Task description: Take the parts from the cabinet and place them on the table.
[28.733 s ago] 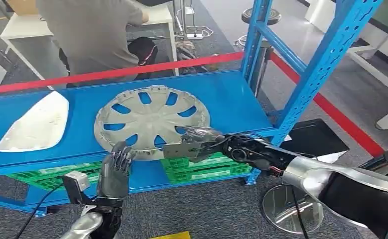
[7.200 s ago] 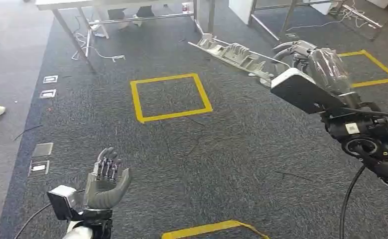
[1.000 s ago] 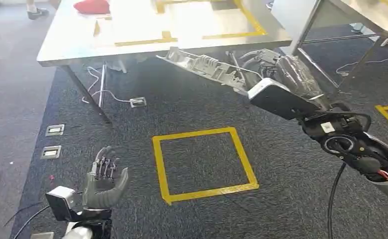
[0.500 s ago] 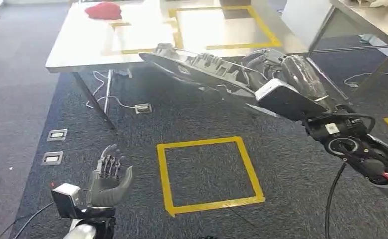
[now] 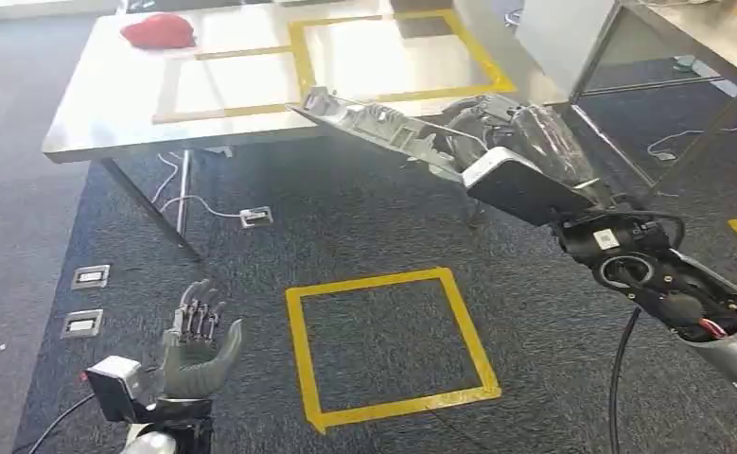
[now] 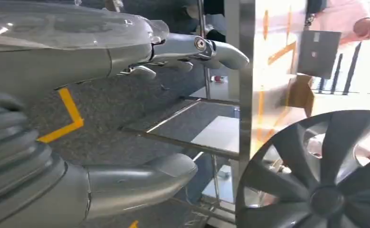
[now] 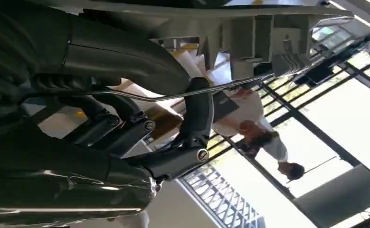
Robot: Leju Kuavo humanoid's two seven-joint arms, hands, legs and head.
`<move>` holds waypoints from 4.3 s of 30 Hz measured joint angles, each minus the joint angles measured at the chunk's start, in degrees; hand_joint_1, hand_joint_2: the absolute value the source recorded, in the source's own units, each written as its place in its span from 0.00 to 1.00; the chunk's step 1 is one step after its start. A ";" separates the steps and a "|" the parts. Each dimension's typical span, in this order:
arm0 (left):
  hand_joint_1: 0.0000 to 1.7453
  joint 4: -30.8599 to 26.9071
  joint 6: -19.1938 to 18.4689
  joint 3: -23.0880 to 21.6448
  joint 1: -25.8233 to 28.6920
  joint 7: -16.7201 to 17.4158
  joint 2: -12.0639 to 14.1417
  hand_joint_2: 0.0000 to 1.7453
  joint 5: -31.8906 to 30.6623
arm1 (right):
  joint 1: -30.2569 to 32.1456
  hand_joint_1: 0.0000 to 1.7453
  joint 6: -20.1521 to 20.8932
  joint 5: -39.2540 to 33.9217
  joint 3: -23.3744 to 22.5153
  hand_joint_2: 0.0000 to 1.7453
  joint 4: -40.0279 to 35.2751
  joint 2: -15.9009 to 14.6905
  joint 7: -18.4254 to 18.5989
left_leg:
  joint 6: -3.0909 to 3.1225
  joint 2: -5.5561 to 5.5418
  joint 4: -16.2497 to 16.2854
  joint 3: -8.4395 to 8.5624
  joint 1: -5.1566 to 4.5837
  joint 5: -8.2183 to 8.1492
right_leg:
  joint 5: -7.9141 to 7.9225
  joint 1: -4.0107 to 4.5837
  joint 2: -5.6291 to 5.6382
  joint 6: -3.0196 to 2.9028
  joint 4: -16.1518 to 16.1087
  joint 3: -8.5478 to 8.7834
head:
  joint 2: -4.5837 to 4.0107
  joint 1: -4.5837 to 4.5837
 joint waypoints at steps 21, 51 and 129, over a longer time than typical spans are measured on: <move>0.00 -0.04 0.20 0.00 0.11 0.20 0.13 1.00 -0.20 | -1.31 1.00 0.26 -1.16 0.42 1.00 1.29 0.50 -0.33 | 0.59 -1.00 -8.01 11.23 -0.62 -0.87 | 5.16 -0.21 -0.11 0.67 -0.02 -5.86 | 0.00 2.12; 0.00 0.22 -1.86 -0.04 -0.33 0.70 -0.22 1.00 -0.66 | -1.67 1.00 -0.90 -1.25 0.55 1.00 0.83 0.28 0.72 | 0.87 -0.61 -8.60 11.15 -0.58 -1.01 | 5.16 0.30 -0.05 0.38 -0.72 -6.58 | 0.00 2.30; 0.00 12.06 -9.49 -0.30 -6.92 -4.48 -6.18 1.00 0.28 | -27.08 1.00 -3.50 -0.37 8.70 1.00 28.08 12.72 -0.41 | 0.52 -0.90 -8.86 7.78 -0.26 1.93 | 4.30 0.16 0.14 0.64 -0.37 -5.32 | 0.00 0.70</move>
